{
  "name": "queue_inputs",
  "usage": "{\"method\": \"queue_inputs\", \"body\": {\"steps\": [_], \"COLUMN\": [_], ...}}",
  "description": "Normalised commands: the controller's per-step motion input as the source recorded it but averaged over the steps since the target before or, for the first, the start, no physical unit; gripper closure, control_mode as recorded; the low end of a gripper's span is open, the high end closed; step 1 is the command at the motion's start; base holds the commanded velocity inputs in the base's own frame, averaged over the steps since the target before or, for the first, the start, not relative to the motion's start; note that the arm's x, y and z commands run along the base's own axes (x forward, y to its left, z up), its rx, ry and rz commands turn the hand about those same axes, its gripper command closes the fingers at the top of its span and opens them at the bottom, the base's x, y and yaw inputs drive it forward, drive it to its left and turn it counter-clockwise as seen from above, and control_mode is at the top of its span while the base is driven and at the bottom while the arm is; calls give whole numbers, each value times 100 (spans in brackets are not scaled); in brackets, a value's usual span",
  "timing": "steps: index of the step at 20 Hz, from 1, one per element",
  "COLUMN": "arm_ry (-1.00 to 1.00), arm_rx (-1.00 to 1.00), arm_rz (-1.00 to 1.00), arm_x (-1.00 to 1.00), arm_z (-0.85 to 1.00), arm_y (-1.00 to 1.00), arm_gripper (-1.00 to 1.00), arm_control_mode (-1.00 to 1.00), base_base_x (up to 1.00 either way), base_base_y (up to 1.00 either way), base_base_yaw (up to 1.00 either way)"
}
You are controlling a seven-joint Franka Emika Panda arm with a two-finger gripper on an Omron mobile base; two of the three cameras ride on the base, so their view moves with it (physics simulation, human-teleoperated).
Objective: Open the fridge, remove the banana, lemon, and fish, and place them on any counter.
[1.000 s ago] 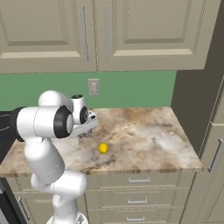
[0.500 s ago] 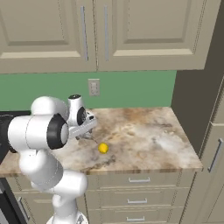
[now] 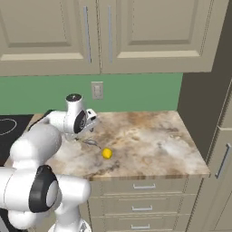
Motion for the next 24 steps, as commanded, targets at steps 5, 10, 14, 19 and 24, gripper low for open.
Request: {"method": "queue_inputs", "body": {"steps": [5, 10, 14, 19, 24], "arm_ry": [-16, -14, -10, -5, 0], "arm_rx": [6, 5, 2, 3, 8], "arm_rz": [0, 0, 0, -4, -13], "arm_x": [-57, -55, -40, -37, -43], "arm_z": [50, 65, 94, 89, 59], "arm_y": [-19, -12, 0, 0, 0], "arm_gripper": [-100, -100, -100, -100, -100], "arm_control_mode": [-100, -100, -100, -100, -100], "base_base_x": [0, 0, 0, 0, 0], "base_base_y": [0, 0, 0, 0, 0], "base_base_yaw": [0, 0, 0, 0, 0]}}
